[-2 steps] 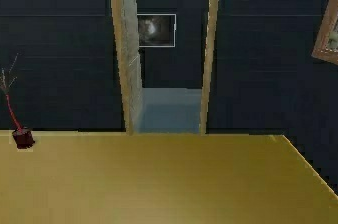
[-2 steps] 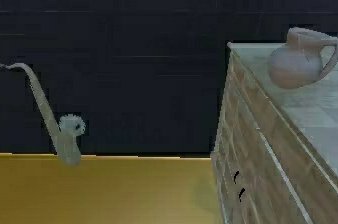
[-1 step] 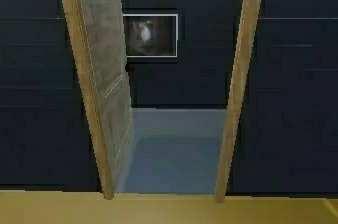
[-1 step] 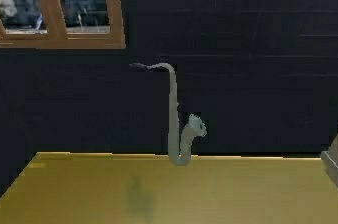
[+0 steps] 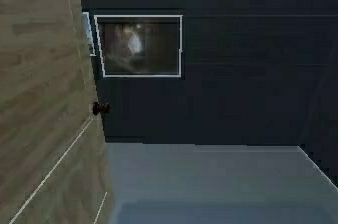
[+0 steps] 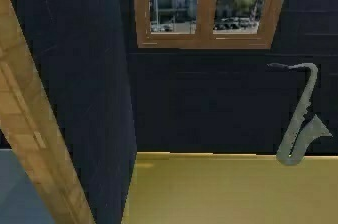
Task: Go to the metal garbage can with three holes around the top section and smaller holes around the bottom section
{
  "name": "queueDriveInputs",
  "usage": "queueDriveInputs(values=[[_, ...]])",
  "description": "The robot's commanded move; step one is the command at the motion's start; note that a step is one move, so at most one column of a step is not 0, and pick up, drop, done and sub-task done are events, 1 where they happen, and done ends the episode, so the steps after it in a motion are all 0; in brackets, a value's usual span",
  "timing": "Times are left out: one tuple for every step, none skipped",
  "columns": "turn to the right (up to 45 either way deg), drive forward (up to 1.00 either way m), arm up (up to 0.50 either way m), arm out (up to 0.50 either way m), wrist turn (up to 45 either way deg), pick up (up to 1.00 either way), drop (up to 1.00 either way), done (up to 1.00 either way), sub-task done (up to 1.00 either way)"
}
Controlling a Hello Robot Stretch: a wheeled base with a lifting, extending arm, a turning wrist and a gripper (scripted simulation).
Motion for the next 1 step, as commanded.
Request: queueDriveInputs(values=[[0.0,1.00,0.00,0.00,0.0,0.00,0.00,0.00,0.00]])
